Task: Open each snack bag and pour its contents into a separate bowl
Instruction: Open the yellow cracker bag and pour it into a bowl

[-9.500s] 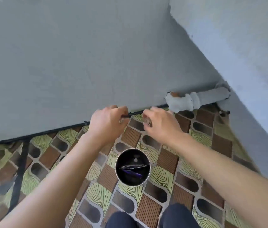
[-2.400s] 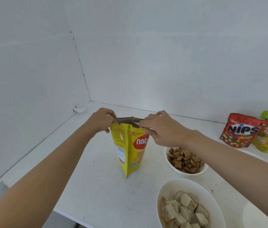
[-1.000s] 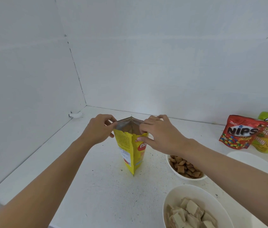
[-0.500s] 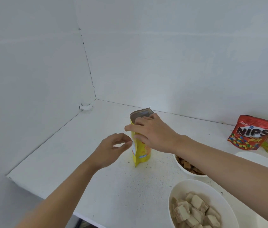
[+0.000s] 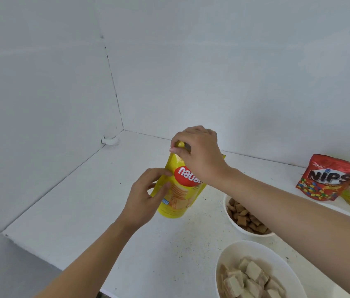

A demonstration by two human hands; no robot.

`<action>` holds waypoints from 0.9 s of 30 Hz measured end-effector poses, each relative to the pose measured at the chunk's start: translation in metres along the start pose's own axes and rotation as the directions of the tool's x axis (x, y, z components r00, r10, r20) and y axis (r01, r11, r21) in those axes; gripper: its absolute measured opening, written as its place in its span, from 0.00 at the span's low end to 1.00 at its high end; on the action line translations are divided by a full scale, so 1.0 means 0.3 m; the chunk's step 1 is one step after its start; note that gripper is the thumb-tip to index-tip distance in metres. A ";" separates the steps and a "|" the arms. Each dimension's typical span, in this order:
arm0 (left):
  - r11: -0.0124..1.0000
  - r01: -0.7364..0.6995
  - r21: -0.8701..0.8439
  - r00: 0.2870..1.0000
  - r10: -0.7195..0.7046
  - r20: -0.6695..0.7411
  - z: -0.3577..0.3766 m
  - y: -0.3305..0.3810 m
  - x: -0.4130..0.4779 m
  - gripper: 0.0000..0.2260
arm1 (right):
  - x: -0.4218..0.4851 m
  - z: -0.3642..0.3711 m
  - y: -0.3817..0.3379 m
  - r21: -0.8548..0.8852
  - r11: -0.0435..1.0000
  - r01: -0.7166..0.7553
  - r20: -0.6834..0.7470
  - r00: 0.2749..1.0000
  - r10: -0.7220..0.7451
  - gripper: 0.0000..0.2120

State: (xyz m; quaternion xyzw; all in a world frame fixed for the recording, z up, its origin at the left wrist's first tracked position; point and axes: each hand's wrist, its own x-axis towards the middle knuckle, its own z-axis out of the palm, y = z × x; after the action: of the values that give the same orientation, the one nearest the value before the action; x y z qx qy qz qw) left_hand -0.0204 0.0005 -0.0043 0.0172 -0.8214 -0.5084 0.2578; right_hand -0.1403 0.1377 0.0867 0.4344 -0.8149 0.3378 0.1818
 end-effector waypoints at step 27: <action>0.742 0.325 -0.586 0.945 -0.283 0.166 0.136 0.025 0.138 0.15 | -0.062 -0.274 0.141 0.534 0.767 -0.356 -0.225 0.814 0.535 0.01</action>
State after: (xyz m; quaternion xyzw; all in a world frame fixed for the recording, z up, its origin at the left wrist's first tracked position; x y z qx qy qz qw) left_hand -0.0726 0.0259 0.0045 0.0504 -0.6095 -0.7795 0.1359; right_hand -0.1650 0.2235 0.1170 0.1846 -0.7407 0.6324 0.1320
